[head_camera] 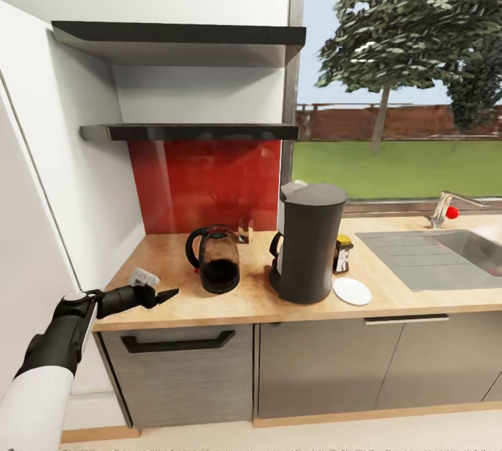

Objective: Set up a coffee station on the kitchen countertop: keep the coffee maker on the countertop, move the bottle of coffee from the kitchen shelf to the counter next to the coffee maker, place a paper coffee filter on top of the coffee maker, put the saucer next to the coffee maker with the coffee cup on the saucer, and place the electric kettle next to the coffee maker.

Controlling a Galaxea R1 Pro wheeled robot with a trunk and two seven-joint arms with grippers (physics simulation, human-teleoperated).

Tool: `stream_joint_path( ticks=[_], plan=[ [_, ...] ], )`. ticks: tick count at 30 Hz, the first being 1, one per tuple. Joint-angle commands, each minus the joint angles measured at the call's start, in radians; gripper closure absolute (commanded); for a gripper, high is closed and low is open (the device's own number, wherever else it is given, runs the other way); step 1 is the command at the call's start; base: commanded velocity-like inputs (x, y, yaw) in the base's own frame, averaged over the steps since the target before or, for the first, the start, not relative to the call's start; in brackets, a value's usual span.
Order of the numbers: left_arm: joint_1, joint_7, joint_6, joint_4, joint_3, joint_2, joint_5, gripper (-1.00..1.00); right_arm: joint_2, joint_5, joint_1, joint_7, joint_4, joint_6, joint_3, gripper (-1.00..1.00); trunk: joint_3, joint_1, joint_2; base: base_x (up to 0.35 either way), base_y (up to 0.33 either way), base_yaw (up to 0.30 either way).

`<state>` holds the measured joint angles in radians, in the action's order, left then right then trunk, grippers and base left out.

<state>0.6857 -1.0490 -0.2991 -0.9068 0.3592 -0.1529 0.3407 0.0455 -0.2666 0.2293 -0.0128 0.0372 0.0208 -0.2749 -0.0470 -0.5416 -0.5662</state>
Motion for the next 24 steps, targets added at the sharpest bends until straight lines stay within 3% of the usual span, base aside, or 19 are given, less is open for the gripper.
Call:
stream_joint_path(
  ticks=[1, 6, 20, 24],
  plan=[
    [0.008, 0.008, -0.016, -0.002, 0.001, 0.001, 0.004, -1.0, 0.0, -0.009, 0.001, -0.002, 0.0, 0.002, -0.009, -1.0, -0.004, 0.0, -0.002, 0.0, 0.0, 0.0],
    [0.023, 0.044, -0.024, -0.003, -0.002, -0.002, 0.003, -1.0, -0.002, -0.013, 0.001, -0.003, 0.0, 0.001, -0.007, -1.0, -0.009, 0.0, -0.002, 0.089, 0.007, 0.0],
    [0.018, 0.049, -0.023, 0.0, -0.001, 0.007, 0.003, -1.0, -0.007, -0.017, 0.001, -0.003, -0.004, 0.002, -0.004, -1.0, -0.009, 0.0, -0.002, 0.304, 0.156, 0.0],
    [0.014, 0.049, -0.019, 0.0, -0.002, 0.007, 0.002, -1.0, -0.039, -0.017, 0.001, -0.003, -0.006, 0.002, -0.004, -1.0, -0.009, 0.0, -0.002, 0.308, 0.163, 0.0]
  ],
)
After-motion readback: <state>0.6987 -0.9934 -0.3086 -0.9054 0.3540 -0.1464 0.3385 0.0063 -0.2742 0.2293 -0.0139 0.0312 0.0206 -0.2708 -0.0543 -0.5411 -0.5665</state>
